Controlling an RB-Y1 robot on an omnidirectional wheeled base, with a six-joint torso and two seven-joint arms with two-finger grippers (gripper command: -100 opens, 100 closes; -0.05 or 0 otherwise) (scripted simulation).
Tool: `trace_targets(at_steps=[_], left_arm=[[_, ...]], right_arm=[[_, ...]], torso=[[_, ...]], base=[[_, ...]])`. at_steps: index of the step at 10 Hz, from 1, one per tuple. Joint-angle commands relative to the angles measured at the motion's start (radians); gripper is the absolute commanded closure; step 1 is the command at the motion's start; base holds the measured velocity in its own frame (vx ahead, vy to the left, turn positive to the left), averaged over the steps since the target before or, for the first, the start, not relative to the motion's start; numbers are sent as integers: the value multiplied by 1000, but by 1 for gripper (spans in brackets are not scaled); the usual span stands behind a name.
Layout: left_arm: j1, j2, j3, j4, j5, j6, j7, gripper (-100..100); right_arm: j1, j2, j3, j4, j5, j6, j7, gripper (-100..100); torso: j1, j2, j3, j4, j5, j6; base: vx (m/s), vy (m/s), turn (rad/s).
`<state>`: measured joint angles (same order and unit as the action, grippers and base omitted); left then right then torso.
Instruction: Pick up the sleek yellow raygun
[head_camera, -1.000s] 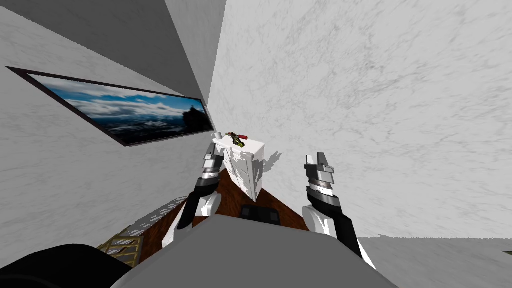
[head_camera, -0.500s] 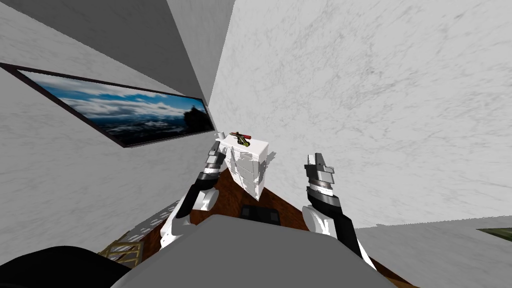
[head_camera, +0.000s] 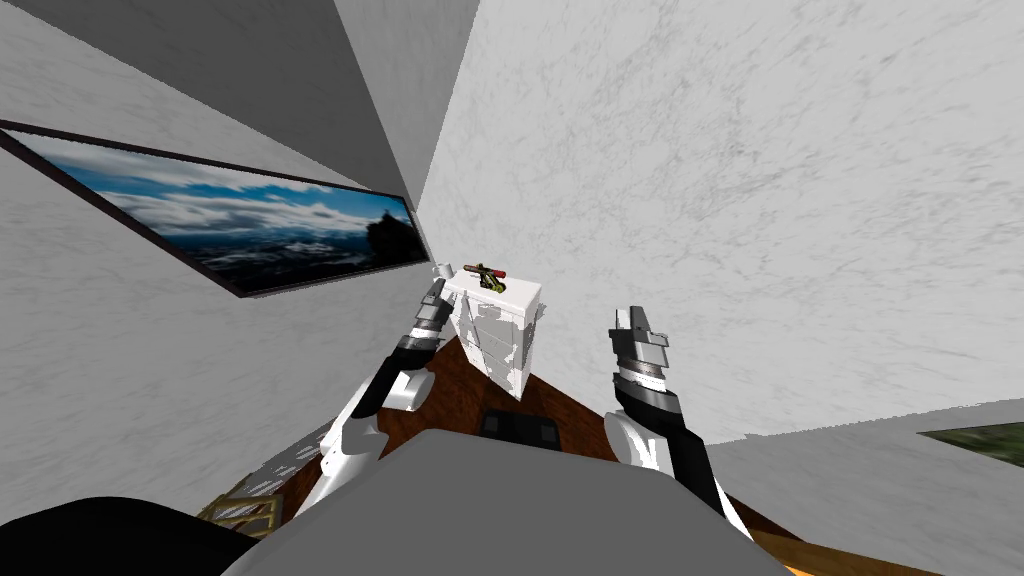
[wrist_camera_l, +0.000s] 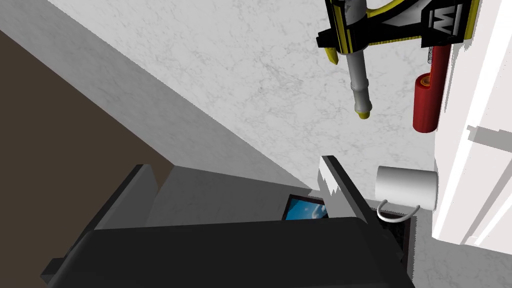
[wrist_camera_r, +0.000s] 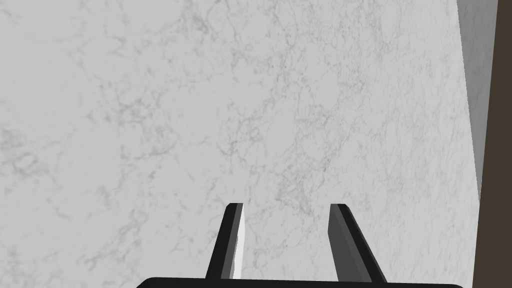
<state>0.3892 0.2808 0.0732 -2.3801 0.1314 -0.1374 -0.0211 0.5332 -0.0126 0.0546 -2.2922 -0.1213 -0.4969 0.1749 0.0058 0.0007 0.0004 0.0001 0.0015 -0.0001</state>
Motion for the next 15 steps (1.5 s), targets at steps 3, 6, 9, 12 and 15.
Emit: trace_targets(at_steps=[3,6,9,12,15], left_arm=[[-64,79,31,5,25,108,40,-100],[-97,118,46,8,40,182,60,-100],[-131,157,62,12,55,255,80,-100],[-203,237,92,20,91,346,121,-100],[-241,277,107,25,110,424,141,-100]], right_arm=[[0,0,0,0,0,0,0,0],[0,0,0,0,0,0,0,0],[0,0,0,0,0,0,0,0],[0,0,0,0,0,0,0,0],[0,0,0,0,0,0,0,0]], torso=[[2,1,1,0,0,0],[0,1,0,0,0,0],[-1,-1,-1,0,0,0],[0,0,0,0,0,0],[-3,-1,0,0,0,0]], base=[[-47,113,-65],[-30,84,-62],[-11,62,-38],[-38,84,-80],[-19,52,-42]])
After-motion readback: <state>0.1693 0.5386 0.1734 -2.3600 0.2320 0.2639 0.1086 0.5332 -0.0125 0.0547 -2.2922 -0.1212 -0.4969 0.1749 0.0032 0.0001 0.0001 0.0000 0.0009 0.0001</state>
